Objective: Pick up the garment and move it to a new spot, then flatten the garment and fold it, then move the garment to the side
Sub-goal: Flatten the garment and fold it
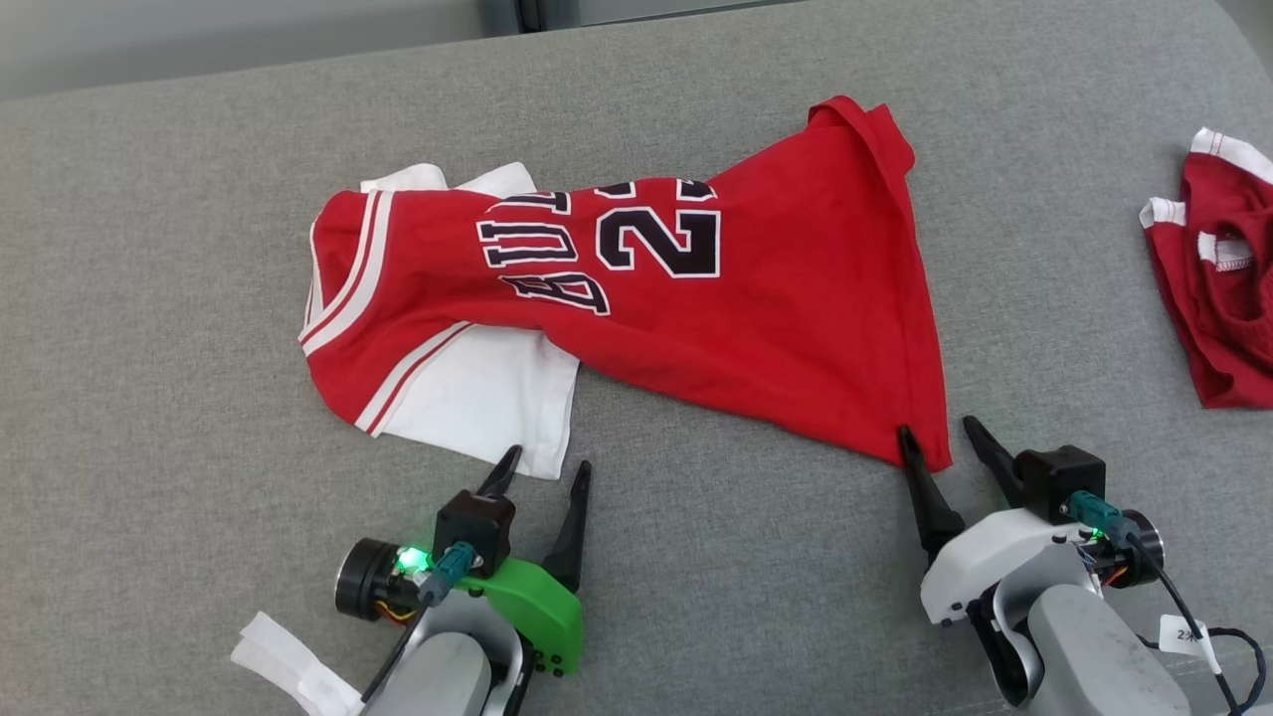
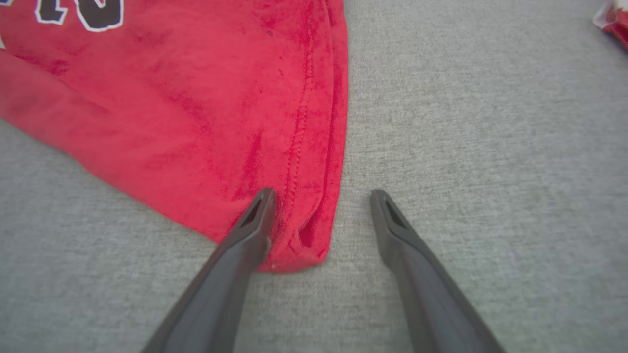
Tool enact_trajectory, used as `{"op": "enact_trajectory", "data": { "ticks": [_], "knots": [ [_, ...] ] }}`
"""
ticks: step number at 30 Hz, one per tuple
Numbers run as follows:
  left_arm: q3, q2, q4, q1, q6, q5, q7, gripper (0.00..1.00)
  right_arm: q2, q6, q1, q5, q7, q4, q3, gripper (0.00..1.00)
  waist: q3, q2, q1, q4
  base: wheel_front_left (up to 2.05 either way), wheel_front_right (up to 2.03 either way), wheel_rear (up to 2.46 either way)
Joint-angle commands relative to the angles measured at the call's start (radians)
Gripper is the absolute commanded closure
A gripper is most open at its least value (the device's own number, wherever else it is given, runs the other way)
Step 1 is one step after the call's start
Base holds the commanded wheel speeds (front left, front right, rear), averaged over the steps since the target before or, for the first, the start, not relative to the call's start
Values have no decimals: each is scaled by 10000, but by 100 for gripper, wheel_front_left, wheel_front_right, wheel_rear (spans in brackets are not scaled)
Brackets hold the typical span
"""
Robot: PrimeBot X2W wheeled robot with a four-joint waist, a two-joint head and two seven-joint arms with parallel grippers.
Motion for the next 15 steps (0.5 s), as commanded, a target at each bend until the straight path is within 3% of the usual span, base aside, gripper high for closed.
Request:
{"op": "enact_trajectory", "data": {
  "ticks": [1, 7, 9, 10, 11, 14, 15],
  "knots": [
    [-17, 83, 255, 123, 93, -79, 179, 0, 216, 84, 645, 102, 251, 325, 316, 0, -38, 0, 0, -1, 0, 0, 0],
    [10, 85, 267, 211, 127, -104, 172, 0, 217, 84, 930, 115, 257, 372, 628, 0, -91, 0, 0, -22, 0, 0, 0],
    [18, 85, 280, 185, 151, -111, 172, 0, 215, 84, 911, 111, 283, 483, 656, 12, -77, 0, 0, -31, 0, 0, 0],
    [2, 83, 302, 163, 153, -98, 172, 0, 214, 84, 887, 123, 286, 532, 670, 23, -68, 0, 0, -33, 0, 0, 0],
    [-22, 83, 353, 137, 155, -78, 172, 0, 212, 84, 843, 147, 288, 569, 687, 44, -58, 0, 0, -35, 0, 0, 0],
    [-94, 86, 577, 72, 109, -100, 182, 0, 209, 84, 744, 202, 297, 682, 759, 64, -47, 0, 0, -37, 0, 0, 0],
    [-131, 89, 701, 69, 67, -148, 186, 0, 208, 83, 708, 224, 297, 733, 772, 81, -49, 0, 0, -33, 0, 0, 0]
  ]
}}
